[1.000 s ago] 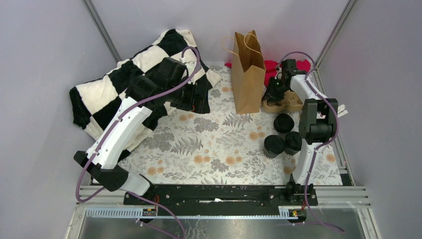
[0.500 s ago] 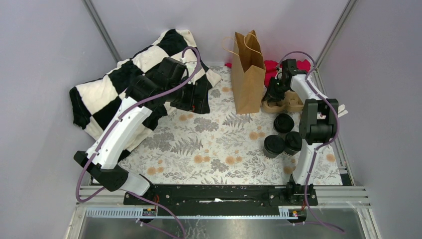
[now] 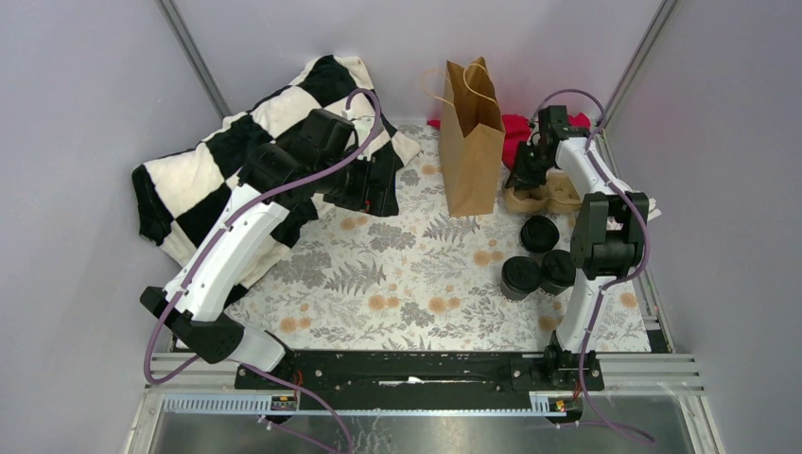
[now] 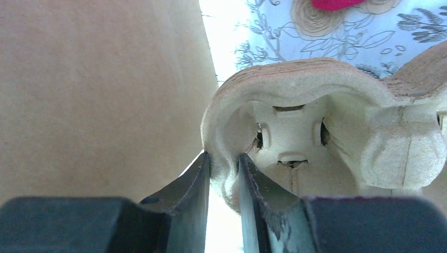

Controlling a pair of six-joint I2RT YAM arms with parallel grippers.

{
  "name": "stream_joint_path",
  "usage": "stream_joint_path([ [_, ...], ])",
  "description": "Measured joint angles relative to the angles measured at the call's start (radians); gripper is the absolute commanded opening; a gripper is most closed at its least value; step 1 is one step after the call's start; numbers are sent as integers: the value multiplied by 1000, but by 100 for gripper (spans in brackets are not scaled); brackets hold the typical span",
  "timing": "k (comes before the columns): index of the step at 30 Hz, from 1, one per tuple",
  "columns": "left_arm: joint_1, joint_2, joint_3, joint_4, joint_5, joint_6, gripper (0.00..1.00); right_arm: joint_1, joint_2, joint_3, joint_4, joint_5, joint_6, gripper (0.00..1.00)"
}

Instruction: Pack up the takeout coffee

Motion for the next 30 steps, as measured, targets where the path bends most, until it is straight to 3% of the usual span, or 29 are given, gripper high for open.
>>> stream_joint_path([
  [12, 0, 0, 0, 0, 4, -1, 99, 80, -2, 28, -92, 244, -58, 25],
  [24, 0, 0, 0, 0, 4, -2, 99, 105, -9, 69, -115, 298, -65, 18],
  [30, 0, 0, 0, 0, 3, -2, 99, 105, -137, 98, -91, 296, -61, 16],
])
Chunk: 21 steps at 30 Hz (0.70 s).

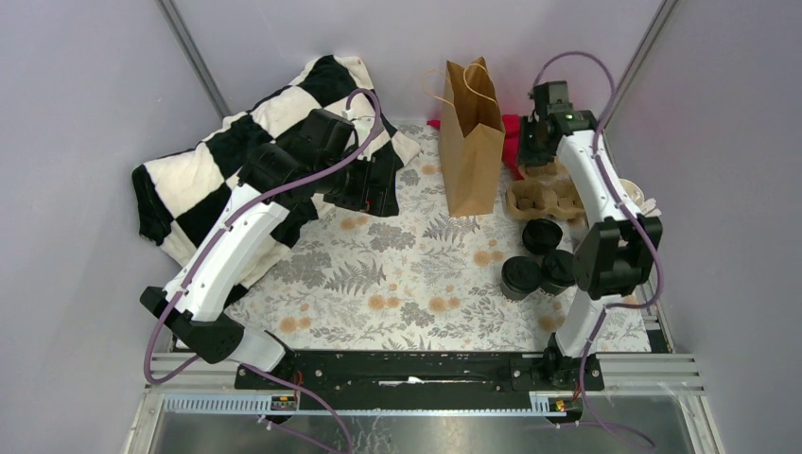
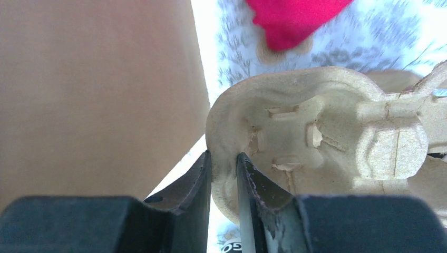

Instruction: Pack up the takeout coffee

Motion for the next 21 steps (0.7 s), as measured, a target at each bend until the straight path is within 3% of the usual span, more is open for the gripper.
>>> stream_joint_path([
  [6, 0, 0, 1, 0, -5, -15, 99, 0, -180, 42, 82, -60, 19, 17],
  [13, 1, 4, 61, 21, -11, -88, 99, 26, -438, 48, 217, -335, 78, 20],
  [21, 52, 15, 259, 70, -35, -209, 99, 261, -476, 157, 261, -620, 120, 20],
])
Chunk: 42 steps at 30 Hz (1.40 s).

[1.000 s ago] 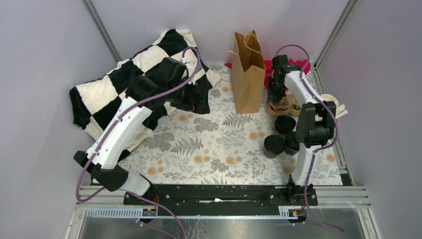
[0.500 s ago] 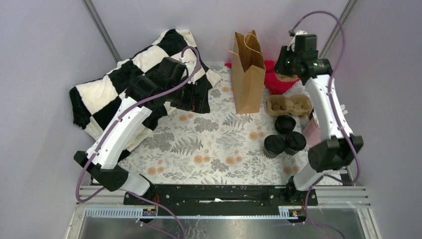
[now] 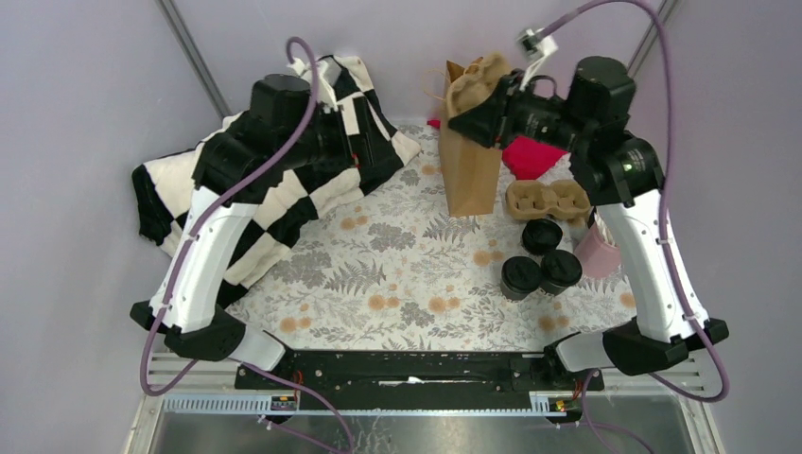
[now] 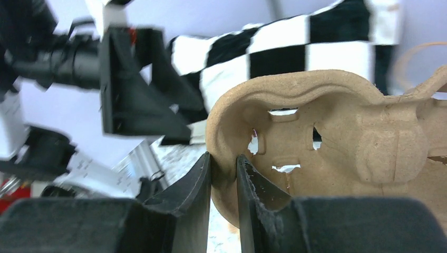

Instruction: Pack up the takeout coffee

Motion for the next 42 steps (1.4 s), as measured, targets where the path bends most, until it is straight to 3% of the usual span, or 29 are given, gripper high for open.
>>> stream_joint_path([
  [5, 75, -51, 10, 32, -13, -96, 99, 184, 67, 5, -38, -52, -20, 19],
  [11, 178, -196, -96, 57, -16, -204, 98, 405, 148, -34, -145, -6, -95, 18],
  [17, 203, -254, -223, 87, 95, -262, 89, 547, 158, -84, -202, 62, -161, 18],
  [23, 203, -171, -289, 68, 245, -247, 72, 578, 137, -166, -202, 88, -180, 18],
  [26, 203, -117, -289, 21, 291, -209, 59, 581, 130, -181, -203, 101, -187, 18],
  [31, 203, -87, -288, -66, 333, -134, 46, 586, 118, -187, -202, 121, -198, 19],
  [39, 203, -101, -320, -105, 408, -74, 45, 589, 121, -187, -202, 133, -208, 19],
  [42, 202, -120, -363, -90, 448, -75, 38, 595, 128, -186, -202, 137, -211, 19],
])
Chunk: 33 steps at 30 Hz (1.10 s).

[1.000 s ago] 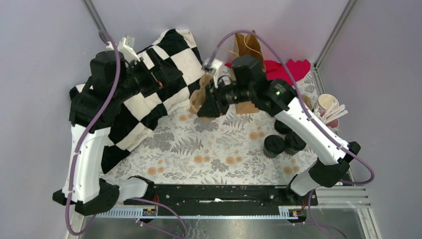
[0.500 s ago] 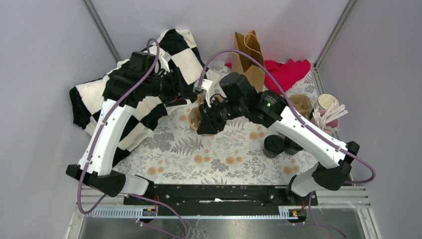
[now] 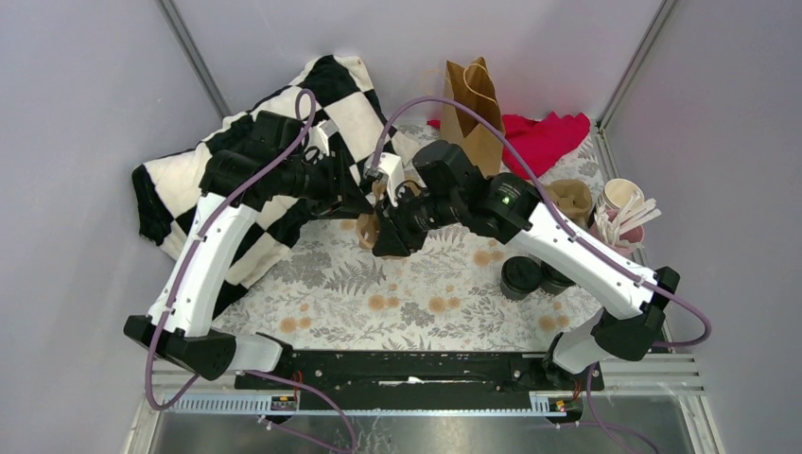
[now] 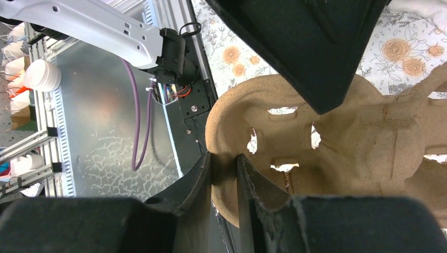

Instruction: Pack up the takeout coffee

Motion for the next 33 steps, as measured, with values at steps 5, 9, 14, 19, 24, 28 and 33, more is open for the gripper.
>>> stream_joint_path([
  [5, 0, -7, -34, 14, 37, -2, 14, 14, 18, 0, 0, 18, 1, 19],
  [9, 0, -8, -43, 22, 49, 6, 3, 24, 23, 0, 1, 35, 2, 19],
  [14, 0, -8, -47, 32, 58, 9, 0, 35, 25, 0, 3, 59, 14, 30],
  [19, 0, -8, -44, 37, 46, 30, 0, 40, 29, 0, 10, 103, 61, 96],
  [24, -1, -9, -43, 45, -10, 58, 0, 40, 29, 0, 29, 191, 139, 100],
  [28, -1, -28, -46, 63, -76, 60, 0, 31, 27, 18, 24, 291, 251, 100],
  [33, -1, -88, -80, 113, -97, 50, 0, 3, -3, 21, 39, 348, 325, 100],
])
